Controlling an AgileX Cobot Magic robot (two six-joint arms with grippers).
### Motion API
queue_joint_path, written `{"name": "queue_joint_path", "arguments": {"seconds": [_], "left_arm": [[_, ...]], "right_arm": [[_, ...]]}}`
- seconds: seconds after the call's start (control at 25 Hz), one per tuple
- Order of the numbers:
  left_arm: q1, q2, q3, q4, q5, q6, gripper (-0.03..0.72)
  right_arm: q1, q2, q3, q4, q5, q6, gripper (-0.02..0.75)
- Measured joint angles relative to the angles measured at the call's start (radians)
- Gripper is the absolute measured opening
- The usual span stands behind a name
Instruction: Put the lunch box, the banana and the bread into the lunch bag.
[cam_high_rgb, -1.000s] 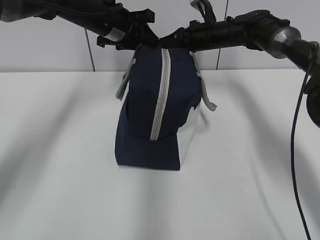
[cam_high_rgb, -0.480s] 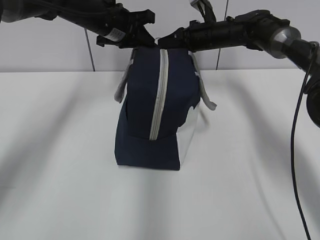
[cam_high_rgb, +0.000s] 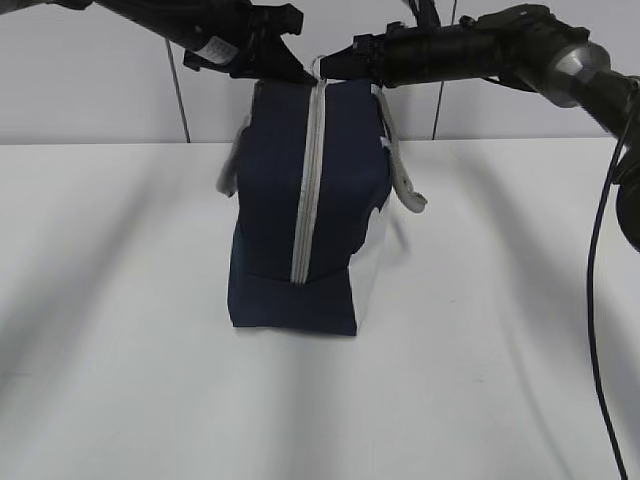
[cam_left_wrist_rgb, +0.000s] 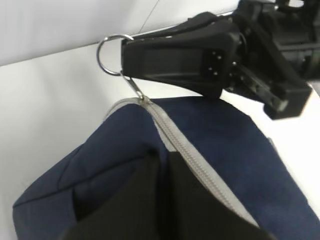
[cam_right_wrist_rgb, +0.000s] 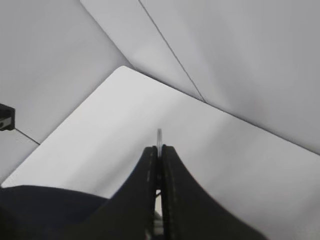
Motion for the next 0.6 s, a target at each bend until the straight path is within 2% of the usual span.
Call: {"name": "queue_joint_path", "arguments": {"seconds": [0.28, 0.6], "left_arm": [[0.0, -0.023, 0.0, -0.029, 0.056, 0.061, 0.011], [0.001, -0.023, 0.0, -0.036, 0.067, 0.066, 0.011]], "right_arm": [[-0.004, 0.0, -0.006, 0.0, 0.008, 0.072, -0.016], [-0.004, 0.0, 0.026, 0.0, 0.02, 0.098, -0.016]]}}
